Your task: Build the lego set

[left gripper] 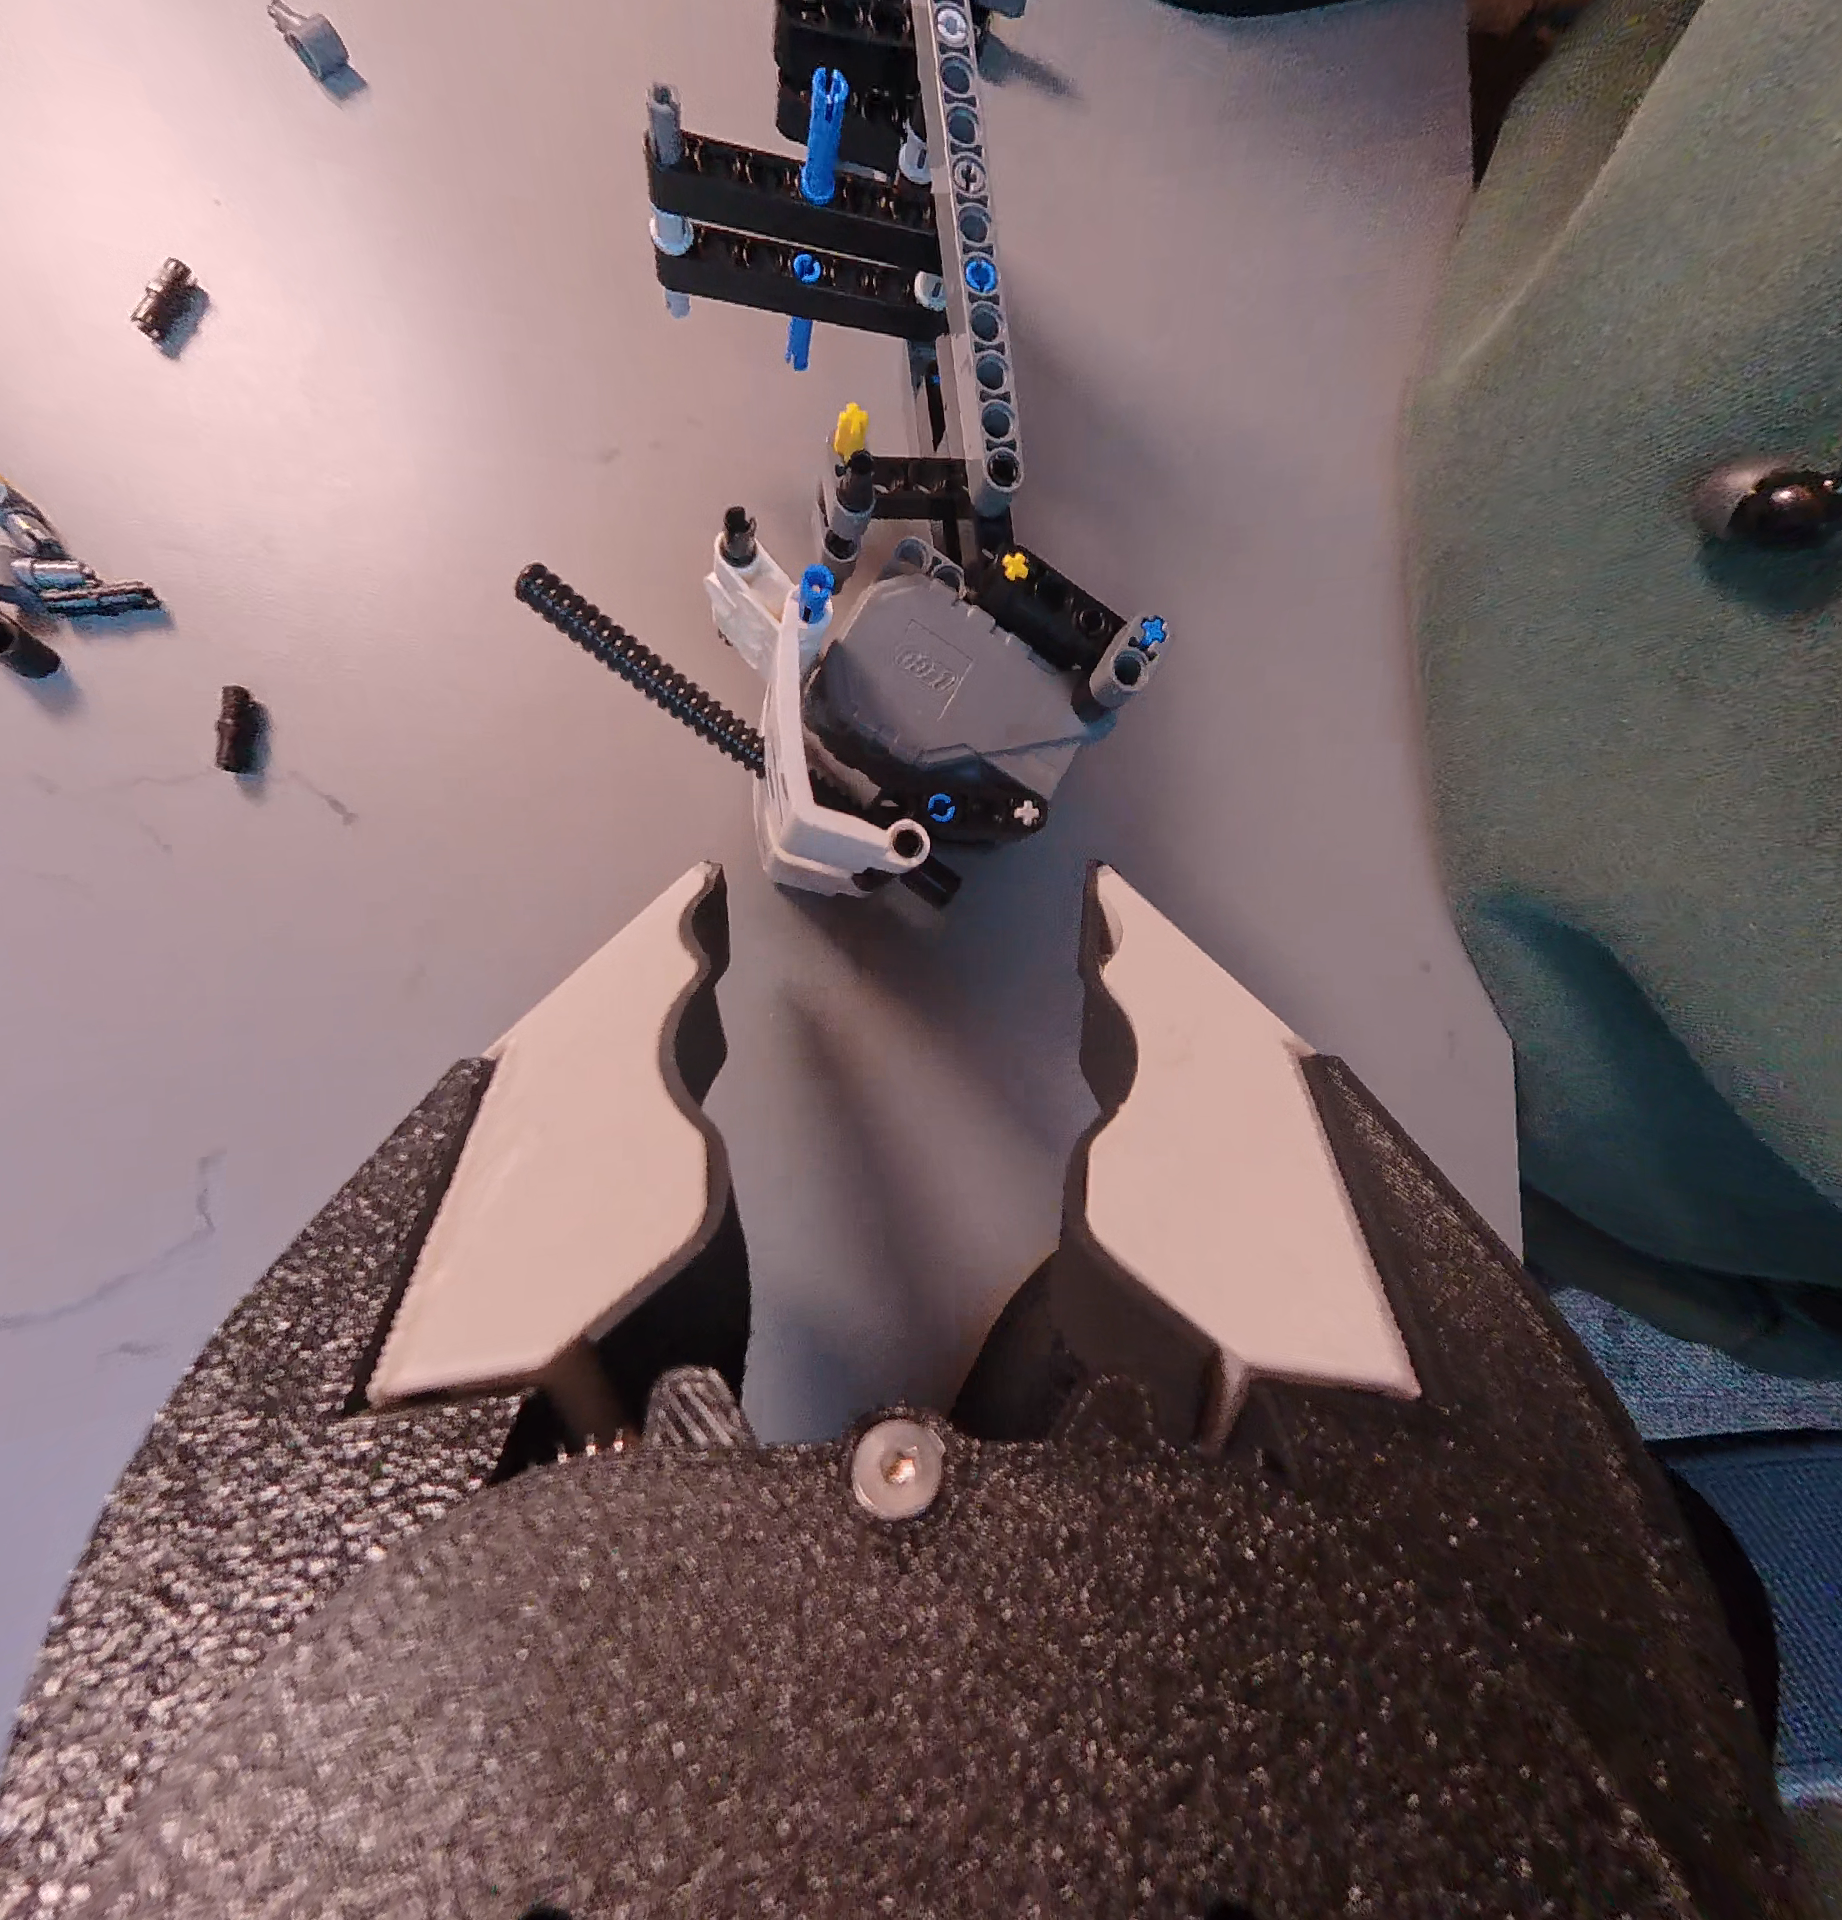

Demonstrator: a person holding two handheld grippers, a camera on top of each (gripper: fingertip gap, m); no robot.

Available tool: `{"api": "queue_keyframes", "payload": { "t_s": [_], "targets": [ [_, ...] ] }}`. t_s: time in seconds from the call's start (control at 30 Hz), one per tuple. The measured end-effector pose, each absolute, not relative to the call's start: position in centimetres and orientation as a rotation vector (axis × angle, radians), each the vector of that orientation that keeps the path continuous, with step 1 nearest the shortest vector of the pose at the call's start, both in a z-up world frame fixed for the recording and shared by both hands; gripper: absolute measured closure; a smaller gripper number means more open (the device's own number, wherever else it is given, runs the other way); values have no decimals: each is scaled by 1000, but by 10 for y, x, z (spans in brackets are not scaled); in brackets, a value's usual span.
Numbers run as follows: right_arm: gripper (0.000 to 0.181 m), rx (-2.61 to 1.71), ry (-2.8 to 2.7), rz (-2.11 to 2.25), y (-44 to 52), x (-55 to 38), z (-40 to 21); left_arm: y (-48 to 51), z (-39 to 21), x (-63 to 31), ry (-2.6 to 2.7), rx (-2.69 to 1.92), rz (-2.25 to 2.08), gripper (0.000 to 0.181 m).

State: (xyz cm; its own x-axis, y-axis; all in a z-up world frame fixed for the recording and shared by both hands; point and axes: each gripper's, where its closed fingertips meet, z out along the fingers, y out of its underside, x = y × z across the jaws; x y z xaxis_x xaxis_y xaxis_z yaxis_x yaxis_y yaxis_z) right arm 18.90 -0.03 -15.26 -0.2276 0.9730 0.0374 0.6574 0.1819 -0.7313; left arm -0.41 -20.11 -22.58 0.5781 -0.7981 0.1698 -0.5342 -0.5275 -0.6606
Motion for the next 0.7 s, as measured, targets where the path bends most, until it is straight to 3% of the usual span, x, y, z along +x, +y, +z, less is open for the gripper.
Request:
{"api": "queue_keyframes", "payload": {
  "t_s": [0.37, 0.5, 0.7],
  "targets": [
    [138, -2089, -1627, 791, -46, 167, -226, -154, -134, -26, 699, -1913, -597, 121],
    [168, -2075, -1625, 677, -31, 161, -229, -138, -130, -19, 658, -1911, -541, 123],
    [147, -2055, -1640, 598, -27, 166, -229, -130, -147, -10, 622, -1926, -553, 126]
  ]
}}
